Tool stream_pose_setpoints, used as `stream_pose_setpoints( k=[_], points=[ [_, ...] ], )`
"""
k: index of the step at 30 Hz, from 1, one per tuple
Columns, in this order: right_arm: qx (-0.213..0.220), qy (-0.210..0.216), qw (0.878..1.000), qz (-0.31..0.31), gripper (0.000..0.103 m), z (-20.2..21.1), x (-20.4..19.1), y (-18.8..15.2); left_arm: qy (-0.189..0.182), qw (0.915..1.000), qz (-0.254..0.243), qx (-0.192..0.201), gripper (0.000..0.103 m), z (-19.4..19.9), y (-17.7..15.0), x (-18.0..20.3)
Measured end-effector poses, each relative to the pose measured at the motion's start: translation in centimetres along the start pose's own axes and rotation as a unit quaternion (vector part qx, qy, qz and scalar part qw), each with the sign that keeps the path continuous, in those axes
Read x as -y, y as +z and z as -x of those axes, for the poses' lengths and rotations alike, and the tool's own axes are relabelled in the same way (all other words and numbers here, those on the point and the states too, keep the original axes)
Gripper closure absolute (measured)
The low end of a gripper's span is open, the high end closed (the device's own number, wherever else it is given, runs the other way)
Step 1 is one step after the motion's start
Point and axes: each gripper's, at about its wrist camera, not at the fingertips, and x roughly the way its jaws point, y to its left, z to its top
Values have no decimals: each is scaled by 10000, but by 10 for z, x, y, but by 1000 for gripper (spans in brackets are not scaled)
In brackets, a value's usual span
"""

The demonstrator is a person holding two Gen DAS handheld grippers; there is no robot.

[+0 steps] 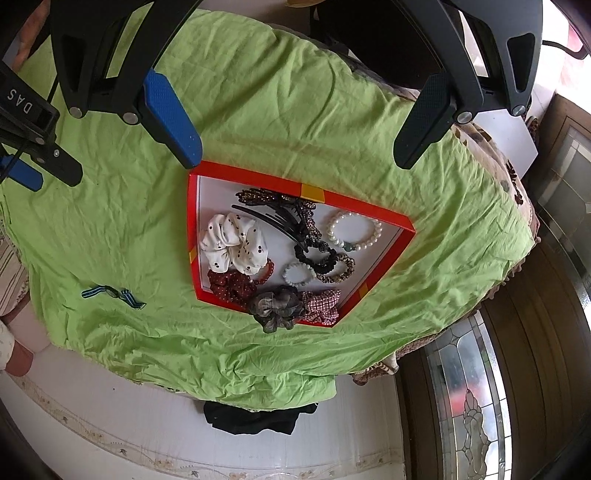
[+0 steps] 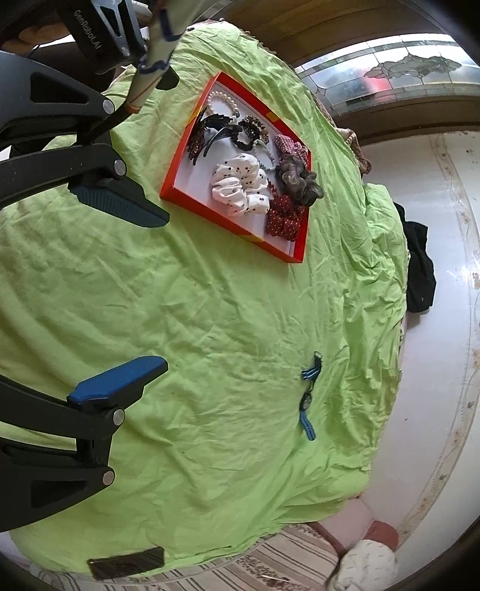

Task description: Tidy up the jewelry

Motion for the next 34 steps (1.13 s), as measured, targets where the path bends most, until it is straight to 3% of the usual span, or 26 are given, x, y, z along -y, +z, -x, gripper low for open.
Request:
stream_pose_setpoints(
  k=[22, 34],
  points=[
    [-234, 8, 9997, 71, 26, -7, -24, -10, -66, 9999, 82, -21, 0, 0, -3, -5],
    [-152, 25, 9999, -74, 25, 2, -12, -16, -78, 9997, 143, 186, 0, 23, 6, -3]
  ],
)
